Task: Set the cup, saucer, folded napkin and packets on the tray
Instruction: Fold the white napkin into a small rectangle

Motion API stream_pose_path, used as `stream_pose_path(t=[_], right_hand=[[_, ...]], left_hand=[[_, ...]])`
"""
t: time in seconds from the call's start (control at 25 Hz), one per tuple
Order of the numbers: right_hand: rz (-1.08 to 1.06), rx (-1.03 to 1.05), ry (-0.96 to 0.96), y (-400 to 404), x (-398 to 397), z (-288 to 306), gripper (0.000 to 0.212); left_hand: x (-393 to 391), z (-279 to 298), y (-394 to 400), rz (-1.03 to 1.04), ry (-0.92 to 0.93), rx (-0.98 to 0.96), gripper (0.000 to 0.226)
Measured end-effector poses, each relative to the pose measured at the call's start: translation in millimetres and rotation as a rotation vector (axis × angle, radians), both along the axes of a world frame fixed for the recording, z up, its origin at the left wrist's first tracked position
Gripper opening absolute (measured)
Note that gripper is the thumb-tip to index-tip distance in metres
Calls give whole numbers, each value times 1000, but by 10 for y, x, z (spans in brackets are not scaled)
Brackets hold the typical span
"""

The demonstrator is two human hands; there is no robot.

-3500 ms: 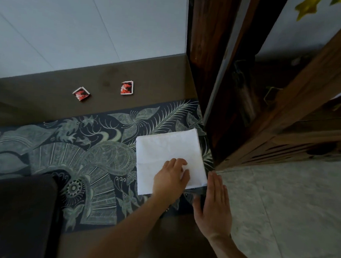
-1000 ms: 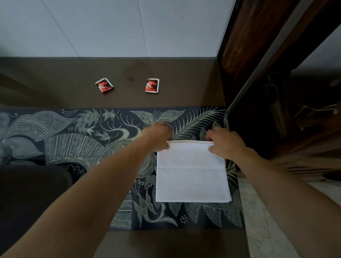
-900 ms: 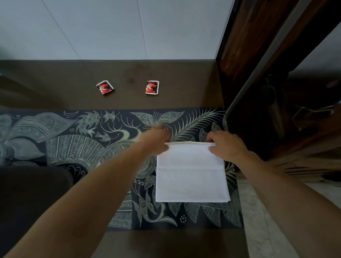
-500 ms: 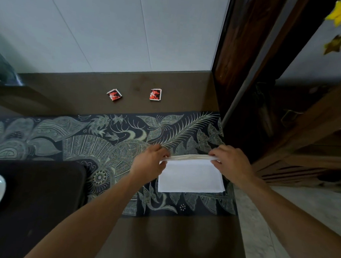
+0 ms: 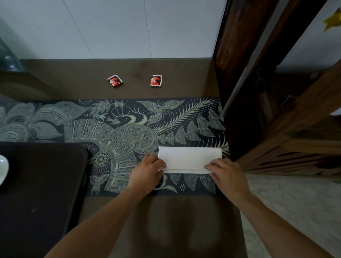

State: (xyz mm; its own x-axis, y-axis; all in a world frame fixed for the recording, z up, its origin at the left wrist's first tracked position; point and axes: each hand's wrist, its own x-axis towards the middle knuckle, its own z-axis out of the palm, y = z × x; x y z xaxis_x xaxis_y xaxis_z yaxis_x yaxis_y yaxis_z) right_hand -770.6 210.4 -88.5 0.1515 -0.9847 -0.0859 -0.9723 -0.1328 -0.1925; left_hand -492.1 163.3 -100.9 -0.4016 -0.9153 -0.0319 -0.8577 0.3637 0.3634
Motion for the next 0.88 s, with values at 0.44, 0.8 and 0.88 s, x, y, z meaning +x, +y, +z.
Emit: stream_pose_path(t=[0.44,0.8,0.88], right_hand=[[15,-108,-1,-351,509,-59,47],[-30,-46,94,-441,544,-559,59],[-19,-35,87,-456,557,-556,60]], left_hand=[[-535,-24,-224,-105,-100,-135,45],[-759,-468,-238,-25,-184,-71,57],[-746,-464,-247,-46,-182,-72,58]])
